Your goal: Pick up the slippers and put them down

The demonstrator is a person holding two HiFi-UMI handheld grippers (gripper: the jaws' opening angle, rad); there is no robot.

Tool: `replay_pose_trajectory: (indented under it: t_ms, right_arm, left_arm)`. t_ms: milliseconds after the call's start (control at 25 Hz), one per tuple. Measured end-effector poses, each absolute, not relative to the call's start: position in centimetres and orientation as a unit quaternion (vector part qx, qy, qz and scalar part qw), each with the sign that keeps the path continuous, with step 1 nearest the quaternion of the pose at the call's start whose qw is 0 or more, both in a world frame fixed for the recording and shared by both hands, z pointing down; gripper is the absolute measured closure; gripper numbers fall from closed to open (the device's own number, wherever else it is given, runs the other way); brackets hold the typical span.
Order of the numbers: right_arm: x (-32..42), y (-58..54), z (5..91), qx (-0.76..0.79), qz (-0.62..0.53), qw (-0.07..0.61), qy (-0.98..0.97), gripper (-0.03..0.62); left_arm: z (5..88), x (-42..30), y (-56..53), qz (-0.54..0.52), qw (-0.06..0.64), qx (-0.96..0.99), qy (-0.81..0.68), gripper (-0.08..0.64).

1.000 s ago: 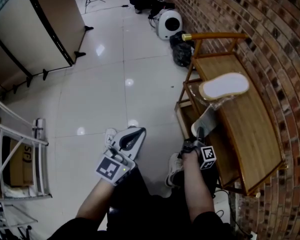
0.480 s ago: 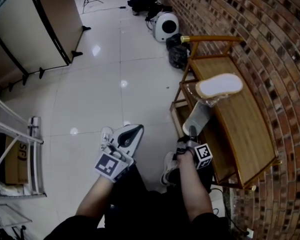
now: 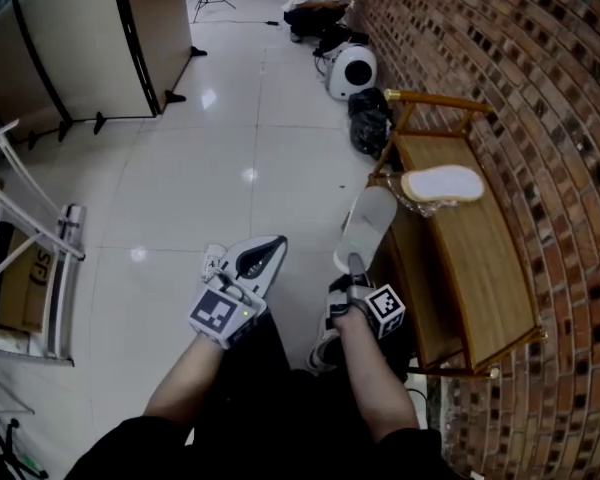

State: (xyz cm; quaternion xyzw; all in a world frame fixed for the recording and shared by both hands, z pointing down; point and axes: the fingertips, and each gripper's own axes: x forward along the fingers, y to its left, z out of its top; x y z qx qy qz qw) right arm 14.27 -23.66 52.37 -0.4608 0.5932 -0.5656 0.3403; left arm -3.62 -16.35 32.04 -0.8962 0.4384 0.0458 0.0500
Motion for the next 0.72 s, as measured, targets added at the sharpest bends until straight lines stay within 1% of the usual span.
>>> replay_pose_trajectory:
  t_ms: [280, 440, 720]
  right_arm:
    - [7.4, -22.3, 48.0, -0.382, -0.569, 0.317, 0.656, 0.520]
    - [6.1, -22.1, 46.8, -0.354, -0.561, 0.294, 0.688, 0.520]
    - [4.1, -24.8, 46.0, -0.332, -0.547, 0.280, 0.716, 0.520]
  left_arm:
    - [31.2, -5.3, -15.0, 0.046, 0.067, -0.874, 0.478, 0.555]
    - [31.0, -5.4, -14.8, 0.042, 0.074, -0.866, 0.492, 0.555]
    - [31.3, -8.0, -16.9, 0.042, 0.075, -0.856, 0.509, 0.555]
